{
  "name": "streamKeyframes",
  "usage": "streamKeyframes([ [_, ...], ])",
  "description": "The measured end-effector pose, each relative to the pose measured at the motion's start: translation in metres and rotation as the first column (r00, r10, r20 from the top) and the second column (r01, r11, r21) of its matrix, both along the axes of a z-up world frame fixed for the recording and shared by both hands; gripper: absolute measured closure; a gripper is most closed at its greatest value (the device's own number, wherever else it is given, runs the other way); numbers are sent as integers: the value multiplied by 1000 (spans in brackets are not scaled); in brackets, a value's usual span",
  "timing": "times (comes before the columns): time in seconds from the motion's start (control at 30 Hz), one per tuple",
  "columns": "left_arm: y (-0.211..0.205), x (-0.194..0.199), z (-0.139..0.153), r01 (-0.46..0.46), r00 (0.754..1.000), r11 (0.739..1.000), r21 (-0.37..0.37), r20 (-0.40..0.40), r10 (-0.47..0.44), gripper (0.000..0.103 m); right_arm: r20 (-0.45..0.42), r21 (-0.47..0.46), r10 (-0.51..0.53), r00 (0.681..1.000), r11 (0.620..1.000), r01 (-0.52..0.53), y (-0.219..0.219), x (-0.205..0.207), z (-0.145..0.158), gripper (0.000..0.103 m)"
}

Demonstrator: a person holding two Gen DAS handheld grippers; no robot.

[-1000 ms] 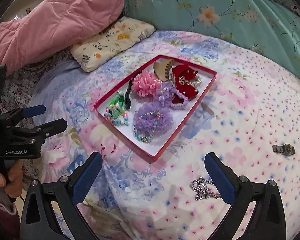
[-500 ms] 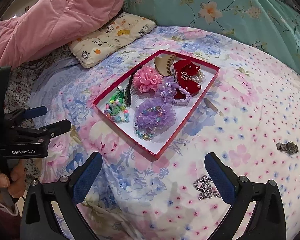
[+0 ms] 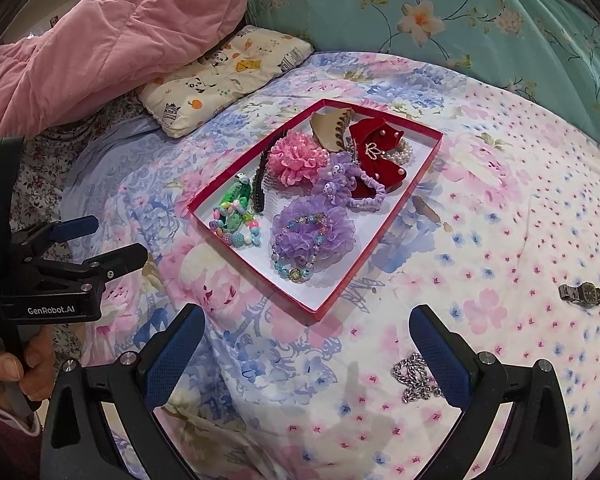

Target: Organize jewelry

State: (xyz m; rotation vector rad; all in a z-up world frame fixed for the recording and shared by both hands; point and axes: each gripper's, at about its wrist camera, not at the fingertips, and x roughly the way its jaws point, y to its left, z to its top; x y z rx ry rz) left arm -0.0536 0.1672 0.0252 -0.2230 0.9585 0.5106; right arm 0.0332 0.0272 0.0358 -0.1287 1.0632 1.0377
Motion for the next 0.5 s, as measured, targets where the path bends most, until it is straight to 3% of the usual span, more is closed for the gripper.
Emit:
streamKeyframes([
  [0.5,-2,-1,2,2,1000,1000,4,2,-2,0,7,10,4,1000,1000,-4,2,-3,4,0],
])
